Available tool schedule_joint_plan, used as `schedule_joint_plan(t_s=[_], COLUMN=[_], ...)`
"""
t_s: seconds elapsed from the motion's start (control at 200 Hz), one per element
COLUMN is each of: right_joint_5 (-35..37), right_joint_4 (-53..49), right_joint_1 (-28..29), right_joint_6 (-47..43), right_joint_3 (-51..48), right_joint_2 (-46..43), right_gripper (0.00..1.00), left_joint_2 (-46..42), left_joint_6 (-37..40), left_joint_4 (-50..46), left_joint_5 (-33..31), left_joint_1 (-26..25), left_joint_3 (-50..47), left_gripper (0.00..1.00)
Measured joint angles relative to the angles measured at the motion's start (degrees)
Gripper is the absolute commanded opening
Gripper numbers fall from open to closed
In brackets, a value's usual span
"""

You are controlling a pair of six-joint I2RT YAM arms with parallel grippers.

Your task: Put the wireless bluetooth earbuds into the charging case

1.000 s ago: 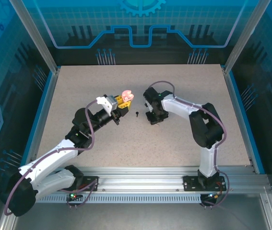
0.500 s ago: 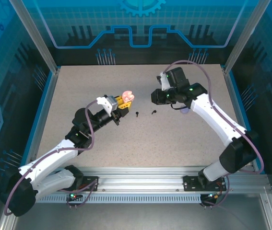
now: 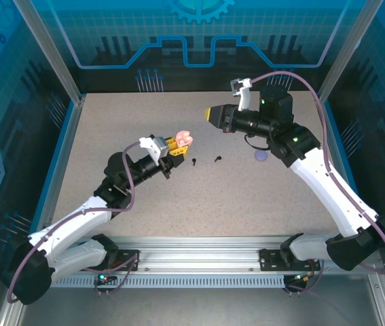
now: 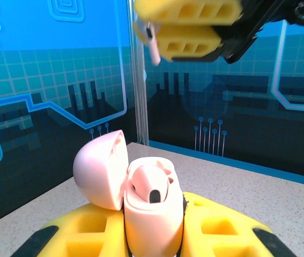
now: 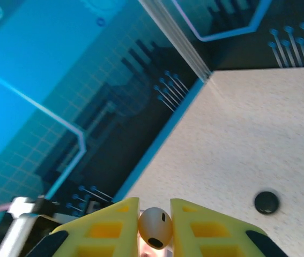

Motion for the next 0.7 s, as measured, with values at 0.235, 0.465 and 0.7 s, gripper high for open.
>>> schedule_joint_plan(t_s=[0.235, 0.465, 0.7], right_joint_5=[0.3, 2.0, 3.4], right_joint_4=[10.9, 18.1, 21.9], right_joint_1=[5.0, 7.1, 7.7], right_joint_6=[3.4, 5.7, 7.5], right_joint_3=[-7.5, -14.4, -16.1], right_joint_2=[-2.0, -3.1, -3.5], right_gripper=[0.21, 0.21, 0.21], left_joint_2=[0.5, 0.6, 0.8], left_joint_6=[-1.2, -2.1, -2.1], left_joint_4=[0.4, 0.8, 1.3], left_joint_5=[0.0, 0.0, 0.0], left_joint_1=[0.0, 0.0, 0.0], left_joint_3=[0.9, 1.5, 1.5], left_gripper=[0.0, 0.0, 0.0])
